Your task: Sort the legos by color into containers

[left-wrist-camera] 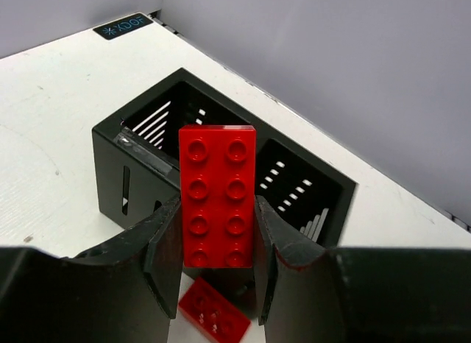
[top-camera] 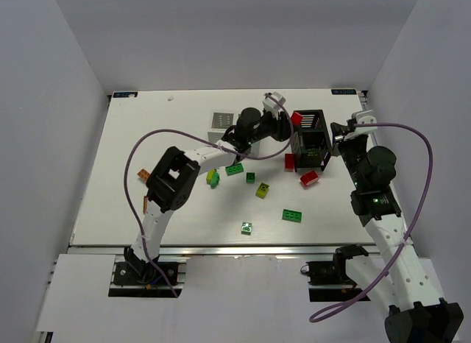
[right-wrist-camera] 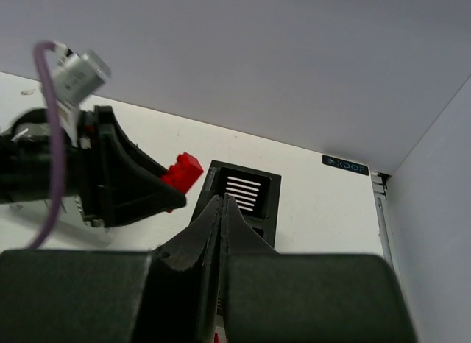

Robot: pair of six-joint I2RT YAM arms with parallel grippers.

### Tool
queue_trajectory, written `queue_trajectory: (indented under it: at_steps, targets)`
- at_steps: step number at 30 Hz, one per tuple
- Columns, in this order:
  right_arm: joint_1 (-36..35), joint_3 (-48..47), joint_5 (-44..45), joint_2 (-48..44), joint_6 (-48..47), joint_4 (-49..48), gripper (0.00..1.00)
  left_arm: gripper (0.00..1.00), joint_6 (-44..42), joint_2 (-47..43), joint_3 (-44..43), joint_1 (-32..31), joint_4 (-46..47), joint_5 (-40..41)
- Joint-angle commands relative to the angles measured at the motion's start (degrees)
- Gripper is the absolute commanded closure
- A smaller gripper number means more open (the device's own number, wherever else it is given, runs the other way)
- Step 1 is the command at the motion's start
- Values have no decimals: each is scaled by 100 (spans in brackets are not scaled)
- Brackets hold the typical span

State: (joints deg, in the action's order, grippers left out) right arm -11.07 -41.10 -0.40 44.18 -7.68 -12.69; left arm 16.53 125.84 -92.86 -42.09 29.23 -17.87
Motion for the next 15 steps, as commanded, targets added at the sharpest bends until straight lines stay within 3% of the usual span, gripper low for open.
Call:
queue_trajectory:
  at_steps: [1,8,15]
  targets:
    - [-62,23,-39,-120,-58,-155,100,100,130,229,-529,-63,1329,187]
    - [-176,67,14,-156,-76,-225,100,100,245,1170,-1602,-221,1470,55]
    - [-220,67,23,-156,-40,-217,100,100,43,1714,-2349,-309,1349,635]
